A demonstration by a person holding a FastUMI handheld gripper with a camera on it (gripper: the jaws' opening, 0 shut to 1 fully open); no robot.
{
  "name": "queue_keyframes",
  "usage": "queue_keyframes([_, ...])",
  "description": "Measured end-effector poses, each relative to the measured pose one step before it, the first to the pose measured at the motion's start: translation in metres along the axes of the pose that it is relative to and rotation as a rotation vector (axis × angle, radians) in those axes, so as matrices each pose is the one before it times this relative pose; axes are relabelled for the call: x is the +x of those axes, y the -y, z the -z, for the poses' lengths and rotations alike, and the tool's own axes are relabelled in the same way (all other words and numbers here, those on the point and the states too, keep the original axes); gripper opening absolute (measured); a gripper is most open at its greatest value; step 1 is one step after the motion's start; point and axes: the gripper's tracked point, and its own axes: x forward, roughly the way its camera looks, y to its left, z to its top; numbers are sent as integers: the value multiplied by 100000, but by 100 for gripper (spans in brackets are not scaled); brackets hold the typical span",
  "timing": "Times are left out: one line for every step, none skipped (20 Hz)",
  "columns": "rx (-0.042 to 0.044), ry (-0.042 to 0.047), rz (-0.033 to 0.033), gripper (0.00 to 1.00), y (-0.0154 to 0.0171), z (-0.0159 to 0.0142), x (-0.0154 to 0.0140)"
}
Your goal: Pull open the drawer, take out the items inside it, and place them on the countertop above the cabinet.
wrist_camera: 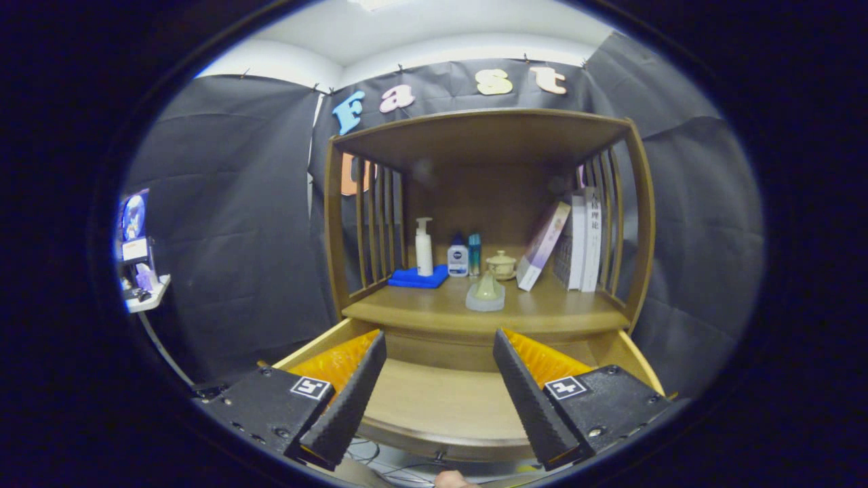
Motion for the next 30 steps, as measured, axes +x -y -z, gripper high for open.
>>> queue_keyframes([77, -197, 1193, 100, 387, 977, -215])
queue_keyframes([416, -288, 1623, 100, 275, 851, -252])
queue_keyframes([569, -125, 606, 100, -44, 996, -406])
queue_keyframes([890, 26, 163, 100, -191, 996, -548])
queue_keyframes([-54, 330, 159, 100, -183, 938, -519])
queue_keyframes([-568, 457, 1569, 99, 217, 776, -425])
queue_keyframes([-1324, 727, 1010, 99, 139, 758, -356])
queue_keyframes([-1714, 634, 1902, 99, 311, 552, -291])
queue_keyframes([-737, -708, 2141, 99, 410, 946, -242])
queue_keyframes([126, -1112, 36, 99, -46, 862, -311])
queue_keyframes([951, -1209, -238, 99, -297, 923, -371])
queue_keyframes([712, -1145, -615, 99, -277, 845, -156])
queue_keyframes([82, -2127, -21, 99, -132, 1117, -118])
queue_keyframes([-340, -2340, -155, 99, -156, 1096, 92])
queue_keyframes([-569, -1760, 721, 99, -15, 839, 322])
queue_keyframes([20, -1843, 1657, 99, 157, 825, 254])
queue_keyframes([1381, -1887, 2905, 100, 278, 790, 274])
queue_keyframes([1669, -1513, 478, 100, -264, 620, 278])
queue_keyframes([599, -770, 1365, 99, -256, 374, 407])
queue_keyframes([-406, -698, 1061, 99, -37, 203, 458])
queue_keyframes([-601, 633, 1692, 100, 165, -99, 232])
queue_keyframes([320, 339, 1786, 100, 105, -149, 21])
queue_keyframes([-401, 446, 1942, 99, 21, 139, 318])
queue_keyframes([-1494, -1050, 2477, 99, 139, 178, 192])
queue_keyframes([-370, 429, 1445, 99, 10, 103, -19])
queue_keyframes([155, 96, 1239, 99, -13, -90, 100])
queue_keyframes([610, 164, 1002, 99, 7, -65, 60])
queue_keyframes([342, -46, 627, 99, -69, -66, 45])
queue_keyframes([39, 41, 62, 99, 21, -28, 22])
queue_keyframes([244, 28, -352, 99, 23, -140, 67])
